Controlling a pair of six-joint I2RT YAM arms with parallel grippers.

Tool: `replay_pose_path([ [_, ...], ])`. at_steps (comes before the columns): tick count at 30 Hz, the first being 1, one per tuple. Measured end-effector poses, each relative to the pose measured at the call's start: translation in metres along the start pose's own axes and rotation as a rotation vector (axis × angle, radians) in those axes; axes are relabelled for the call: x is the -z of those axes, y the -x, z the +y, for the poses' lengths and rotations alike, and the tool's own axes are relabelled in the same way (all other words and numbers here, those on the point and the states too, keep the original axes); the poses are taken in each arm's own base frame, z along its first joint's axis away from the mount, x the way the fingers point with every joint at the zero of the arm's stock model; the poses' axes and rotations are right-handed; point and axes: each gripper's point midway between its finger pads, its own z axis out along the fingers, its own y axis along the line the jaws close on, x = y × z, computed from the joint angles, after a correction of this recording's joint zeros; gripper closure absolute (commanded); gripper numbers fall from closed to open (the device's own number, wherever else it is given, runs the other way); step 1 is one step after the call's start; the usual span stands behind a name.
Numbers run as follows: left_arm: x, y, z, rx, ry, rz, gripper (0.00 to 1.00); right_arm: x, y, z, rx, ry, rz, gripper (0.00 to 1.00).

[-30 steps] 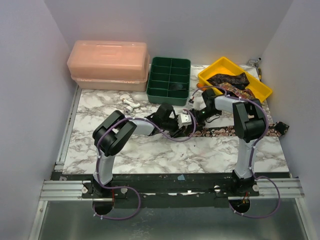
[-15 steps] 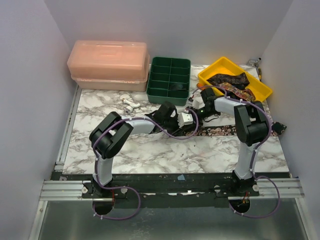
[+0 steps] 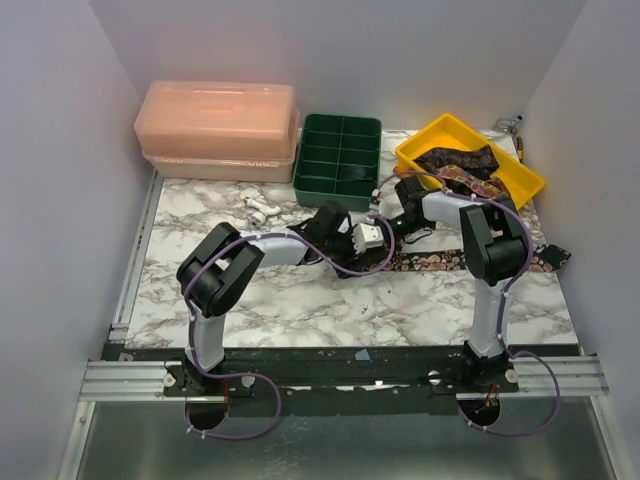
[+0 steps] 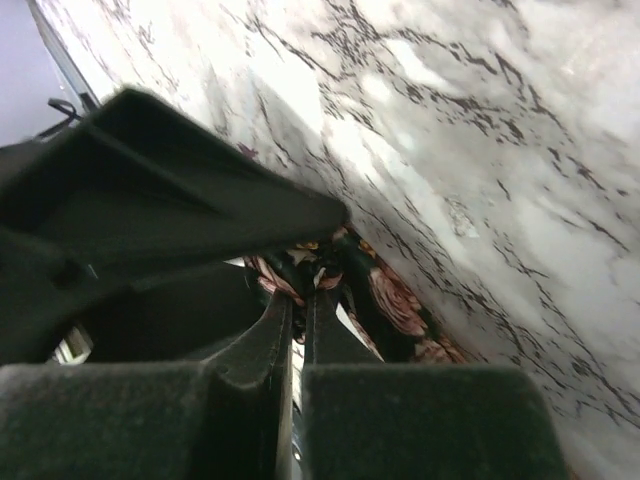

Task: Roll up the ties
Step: Roll the tie at the center of the board.

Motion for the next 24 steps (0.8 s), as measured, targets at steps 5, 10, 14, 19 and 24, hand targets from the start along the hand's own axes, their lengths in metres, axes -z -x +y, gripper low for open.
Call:
replay_pose_path([
  [5, 0.012, -0.007, -0.003, 0.025, -0.041, -0.096, 0.33, 0.008, -0.005, -0.018, -0.005, 0.007, 0.006, 0.99],
  [10, 0.019, -0.013, -0.005, 0.025, -0.055, -0.194, 0.33, 0.011, -0.012, -0.027, -0.065, 0.075, 0.042, 0.99],
  [14, 0.014, -0.008, -0.009, 0.033, -0.067, -0.243, 0.33, 0.01, -0.012, -0.027, -0.084, 0.1, 0.062, 0.99],
  [19, -0.002, 0.006, -0.012, -0.005, -0.076, -0.294, 0.33, 0.01, -0.013, -0.027, -0.103, 0.122, 0.075, 0.99],
  [24, -0.018, 0.014, -0.011, -0.053, -0.063, -0.304, 0.38, 0.01, -0.014, -0.026, -0.087, 0.133, 0.077, 0.99],
])
